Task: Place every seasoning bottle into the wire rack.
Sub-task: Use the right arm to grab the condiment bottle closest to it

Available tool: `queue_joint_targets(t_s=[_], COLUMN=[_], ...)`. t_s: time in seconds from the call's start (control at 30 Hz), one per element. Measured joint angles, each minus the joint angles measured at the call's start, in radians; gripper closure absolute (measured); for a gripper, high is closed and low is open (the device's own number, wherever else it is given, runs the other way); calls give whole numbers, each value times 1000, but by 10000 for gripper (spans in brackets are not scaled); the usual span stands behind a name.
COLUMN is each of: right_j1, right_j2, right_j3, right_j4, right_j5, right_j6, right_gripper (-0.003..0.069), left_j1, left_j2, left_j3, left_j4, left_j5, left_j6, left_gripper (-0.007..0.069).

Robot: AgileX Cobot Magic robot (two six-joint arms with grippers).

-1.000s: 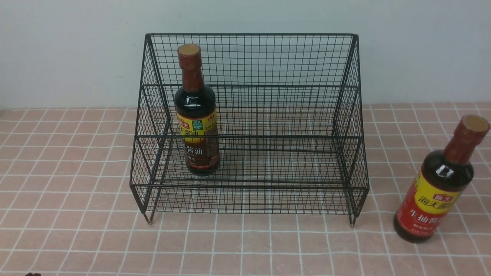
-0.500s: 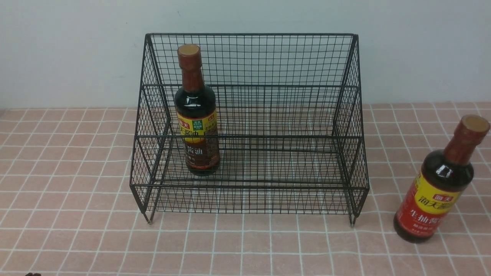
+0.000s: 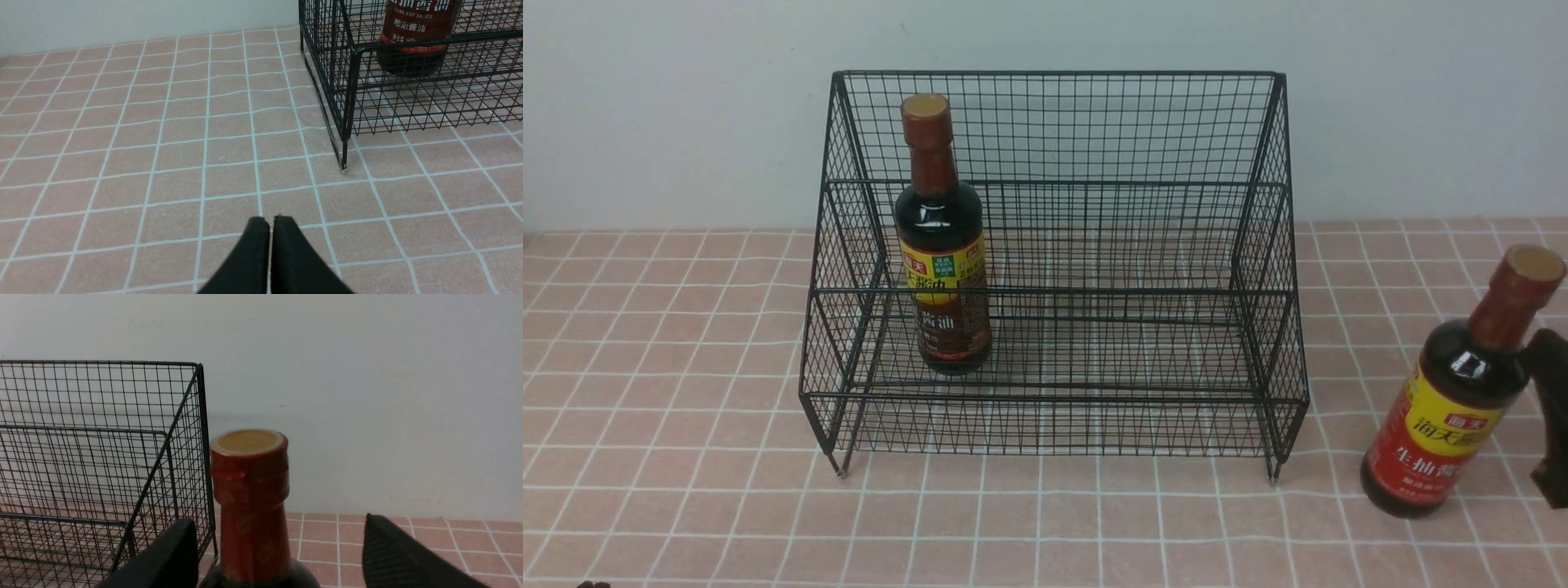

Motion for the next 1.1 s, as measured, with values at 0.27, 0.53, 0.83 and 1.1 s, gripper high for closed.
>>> queue_joint_targets(t_s=[0.27, 0.53, 0.83, 1.1], right_j1=[0, 0, 0, 0], right_j2=[223, 420, 497, 446], right_j3=[-68, -141, -201, -219], right_j4=[-65, -77, -99, -190], right_j5=[-69, -169, -224, -173], right_j6=[55, 63, 99, 101], right_gripper=[74, 72, 277, 385], left_j1=[0, 0, 0, 0], left_j2=[0, 0, 0, 0], left_j3=[0, 0, 0, 0], left_j4=[0, 0, 0, 0], left_j5=[1, 2, 2, 2], left_j6=[0, 0, 0, 0], left_gripper=[631, 631, 631, 631])
